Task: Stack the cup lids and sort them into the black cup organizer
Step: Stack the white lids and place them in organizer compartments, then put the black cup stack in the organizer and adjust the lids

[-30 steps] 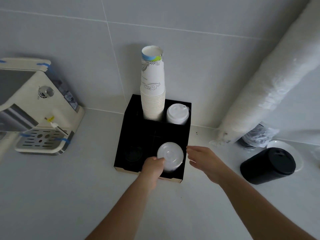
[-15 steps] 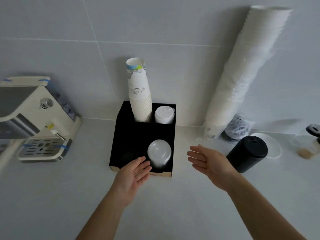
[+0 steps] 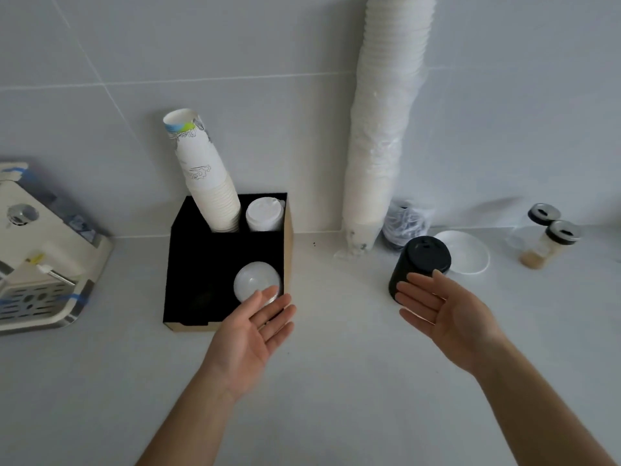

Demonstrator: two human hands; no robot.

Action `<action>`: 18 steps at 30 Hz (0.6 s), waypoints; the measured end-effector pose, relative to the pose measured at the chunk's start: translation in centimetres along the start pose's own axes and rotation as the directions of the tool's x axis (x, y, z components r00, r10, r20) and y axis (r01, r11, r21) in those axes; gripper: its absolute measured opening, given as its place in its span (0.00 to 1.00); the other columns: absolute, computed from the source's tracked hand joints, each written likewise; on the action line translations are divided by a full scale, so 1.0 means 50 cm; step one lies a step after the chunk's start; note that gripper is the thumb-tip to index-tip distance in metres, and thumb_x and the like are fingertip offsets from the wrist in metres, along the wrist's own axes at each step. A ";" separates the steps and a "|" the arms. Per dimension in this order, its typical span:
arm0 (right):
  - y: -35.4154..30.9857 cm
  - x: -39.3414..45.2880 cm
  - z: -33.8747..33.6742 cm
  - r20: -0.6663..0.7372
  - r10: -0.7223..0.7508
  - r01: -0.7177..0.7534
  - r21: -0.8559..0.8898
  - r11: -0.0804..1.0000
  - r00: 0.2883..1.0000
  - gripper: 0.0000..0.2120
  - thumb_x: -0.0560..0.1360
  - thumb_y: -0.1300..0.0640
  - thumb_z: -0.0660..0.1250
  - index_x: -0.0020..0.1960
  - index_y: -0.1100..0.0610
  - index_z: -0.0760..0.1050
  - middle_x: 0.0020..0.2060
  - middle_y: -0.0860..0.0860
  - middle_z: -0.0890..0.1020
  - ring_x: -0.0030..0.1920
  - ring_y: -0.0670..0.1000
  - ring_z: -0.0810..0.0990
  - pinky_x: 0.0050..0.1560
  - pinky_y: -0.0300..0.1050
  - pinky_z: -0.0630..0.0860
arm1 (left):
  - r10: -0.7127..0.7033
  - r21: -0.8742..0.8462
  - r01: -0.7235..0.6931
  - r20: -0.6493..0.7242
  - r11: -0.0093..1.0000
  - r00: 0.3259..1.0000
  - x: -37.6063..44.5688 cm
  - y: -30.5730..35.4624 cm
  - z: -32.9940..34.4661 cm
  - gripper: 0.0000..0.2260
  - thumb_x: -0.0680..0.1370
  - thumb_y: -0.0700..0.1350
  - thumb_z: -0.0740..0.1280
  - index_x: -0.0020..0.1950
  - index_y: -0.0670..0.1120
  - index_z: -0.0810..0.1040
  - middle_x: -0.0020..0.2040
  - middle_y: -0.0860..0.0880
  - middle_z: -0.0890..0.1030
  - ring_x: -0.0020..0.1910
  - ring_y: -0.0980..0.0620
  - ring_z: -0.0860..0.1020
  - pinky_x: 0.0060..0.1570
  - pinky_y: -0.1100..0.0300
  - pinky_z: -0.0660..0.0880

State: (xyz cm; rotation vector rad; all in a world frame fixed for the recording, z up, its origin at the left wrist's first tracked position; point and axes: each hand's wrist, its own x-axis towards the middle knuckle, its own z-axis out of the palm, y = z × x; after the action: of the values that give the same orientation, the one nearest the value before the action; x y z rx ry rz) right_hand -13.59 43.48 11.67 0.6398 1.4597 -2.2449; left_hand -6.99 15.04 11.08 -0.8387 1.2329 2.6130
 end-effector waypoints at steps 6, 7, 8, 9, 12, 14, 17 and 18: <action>-0.044 0.003 -0.105 -0.059 -0.019 0.021 0.025 0.999 0.998 0.16 0.80 0.54 0.60 0.58 0.63 0.79 0.54 0.60 0.85 0.56 0.59 0.82 0.58 0.54 0.77 | -0.055 0.054 0.054 0.021 0.997 0.998 0.021 -0.056 0.087 0.15 0.79 0.48 0.61 0.61 0.43 0.77 0.58 0.42 0.82 0.58 0.44 0.80 0.59 0.49 0.74; -0.051 0.006 -0.120 -0.072 -0.021 0.023 0.026 0.999 0.997 0.15 0.81 0.54 0.60 0.57 0.63 0.79 0.54 0.60 0.85 0.55 0.59 0.82 0.56 0.54 0.77 | -0.062 0.066 0.061 0.021 0.996 0.998 0.025 -0.063 0.099 0.15 0.79 0.48 0.60 0.61 0.43 0.77 0.58 0.42 0.82 0.59 0.44 0.80 0.59 0.49 0.74; -0.057 0.009 -0.132 -0.084 -0.026 0.028 0.023 0.999 0.996 0.14 0.81 0.54 0.60 0.56 0.63 0.79 0.53 0.60 0.85 0.55 0.59 0.82 0.56 0.53 0.77 | -0.069 0.074 0.067 0.022 0.995 0.997 0.028 -0.069 0.108 0.15 0.79 0.48 0.60 0.61 0.43 0.77 0.58 0.42 0.82 0.59 0.44 0.80 0.59 0.50 0.74; -0.063 0.013 -0.144 -0.094 -0.031 0.034 0.023 0.999 0.995 0.14 0.81 0.55 0.60 0.56 0.63 0.79 0.53 0.59 0.84 0.55 0.58 0.82 0.55 0.53 0.77 | -0.071 0.087 0.069 0.020 0.994 0.997 0.032 -0.074 0.117 0.15 0.79 0.48 0.60 0.61 0.43 0.77 0.58 0.42 0.82 0.59 0.44 0.80 0.59 0.50 0.74; -0.077 0.033 -0.180 -0.118 -0.057 0.057 -0.004 0.998 0.991 0.13 0.81 0.55 0.61 0.56 0.61 0.79 0.54 0.59 0.84 0.56 0.58 0.82 0.55 0.53 0.77 | -0.083 0.129 0.081 0.009 0.988 0.996 0.049 -0.089 0.145 0.14 0.79 0.48 0.61 0.60 0.43 0.78 0.58 0.42 0.82 0.59 0.44 0.80 0.59 0.50 0.74; -0.084 0.053 -0.196 -0.130 -0.082 0.074 -0.062 0.995 0.988 0.12 0.80 0.55 0.64 0.56 0.60 0.80 0.55 0.58 0.84 0.57 0.57 0.82 0.58 0.54 0.77 | -0.084 0.175 0.083 -0.003 0.981 0.996 0.064 -0.095 0.162 0.14 0.79 0.47 0.62 0.60 0.43 0.78 0.57 0.42 0.83 0.58 0.45 0.80 0.58 0.50 0.75; -0.095 0.088 -0.204 -0.136 -0.113 0.092 -0.150 0.984 0.984 0.13 0.79 0.56 0.66 0.61 0.60 0.78 0.57 0.56 0.83 0.59 0.55 0.81 0.62 0.55 0.76 | -0.080 0.244 0.084 -0.024 0.966 0.996 0.092 -0.102 0.191 0.13 0.78 0.46 0.64 0.60 0.44 0.79 0.58 0.42 0.83 0.57 0.45 0.81 0.56 0.50 0.76; -0.098 0.099 -0.203 -0.132 -0.118 0.094 -0.175 0.980 0.984 0.14 0.79 0.56 0.66 0.62 0.59 0.78 0.58 0.55 0.82 0.59 0.55 0.80 0.63 0.55 0.75 | -0.076 0.268 0.081 -0.028 0.960 0.997 0.102 -0.106 0.201 0.12 0.78 0.46 0.64 0.59 0.44 0.79 0.58 0.42 0.83 0.57 0.46 0.81 0.57 0.50 0.76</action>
State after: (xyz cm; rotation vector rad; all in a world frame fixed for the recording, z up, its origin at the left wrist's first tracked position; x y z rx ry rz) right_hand -18.68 54.33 8.91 0.6936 1.7703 -2.1613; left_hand -13.74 25.45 9.93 -0.8409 1.4843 2.3105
